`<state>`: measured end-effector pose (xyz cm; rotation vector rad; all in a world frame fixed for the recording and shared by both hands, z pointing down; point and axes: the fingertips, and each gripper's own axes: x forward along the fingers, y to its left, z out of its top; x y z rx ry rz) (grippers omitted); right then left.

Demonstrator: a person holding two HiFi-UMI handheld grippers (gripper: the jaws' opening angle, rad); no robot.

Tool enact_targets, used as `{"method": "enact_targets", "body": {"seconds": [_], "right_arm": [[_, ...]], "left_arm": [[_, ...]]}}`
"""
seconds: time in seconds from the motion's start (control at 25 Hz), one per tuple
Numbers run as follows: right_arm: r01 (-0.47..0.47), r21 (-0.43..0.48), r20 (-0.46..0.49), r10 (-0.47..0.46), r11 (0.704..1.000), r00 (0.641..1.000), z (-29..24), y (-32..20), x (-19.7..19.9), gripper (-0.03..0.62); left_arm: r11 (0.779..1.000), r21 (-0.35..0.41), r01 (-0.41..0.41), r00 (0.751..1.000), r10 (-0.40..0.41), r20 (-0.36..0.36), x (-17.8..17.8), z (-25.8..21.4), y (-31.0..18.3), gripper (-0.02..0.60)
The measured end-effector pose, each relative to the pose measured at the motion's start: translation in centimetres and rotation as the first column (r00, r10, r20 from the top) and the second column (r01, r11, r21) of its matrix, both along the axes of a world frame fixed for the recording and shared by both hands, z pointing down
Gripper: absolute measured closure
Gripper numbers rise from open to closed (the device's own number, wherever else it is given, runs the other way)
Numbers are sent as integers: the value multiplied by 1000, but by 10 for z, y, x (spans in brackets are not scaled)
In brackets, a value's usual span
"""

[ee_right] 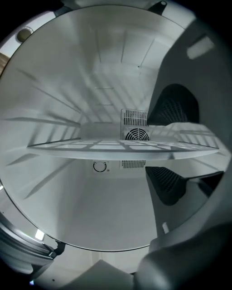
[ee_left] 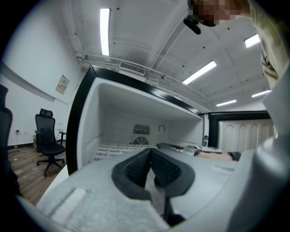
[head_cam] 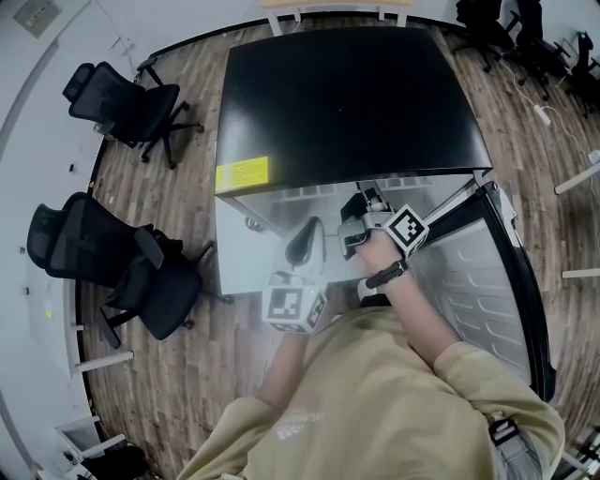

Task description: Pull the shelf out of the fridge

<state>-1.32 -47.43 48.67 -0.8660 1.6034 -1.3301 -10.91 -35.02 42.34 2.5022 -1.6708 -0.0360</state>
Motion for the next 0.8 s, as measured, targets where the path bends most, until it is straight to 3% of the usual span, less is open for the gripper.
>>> {"method": "enact_targets", "body": {"seconds": [0.2, 0.48, 0.64, 0.72, 0.8], "right_arm": [[-53, -24, 49, 54, 998, 997, -3, -18, 3, 331], [-103, -65, 60, 107, 993, 992, 3, -27, 5, 363], [-115, -51, 58, 118, 992, 991, 0, -28, 6, 440], [-117, -42, 55, 119, 992, 991, -2, -27, 7, 549], [-116, -36, 66, 118, 993, 991, -1, -27, 7, 554]], "left_arm": [[1000, -9, 14, 1000, -14, 17, -5, 1, -3, 581], [999, -5, 41, 999, -41, -19, -16, -8, -7, 581], [999, -16, 42, 999, -42, -21, -18, -4, -6, 581], [999, -27, 37, 998, -38, -45, -17, -2, -4, 581], [999, -29, 29, 996, -31, -80, -16, -5, -2, 581]]}}
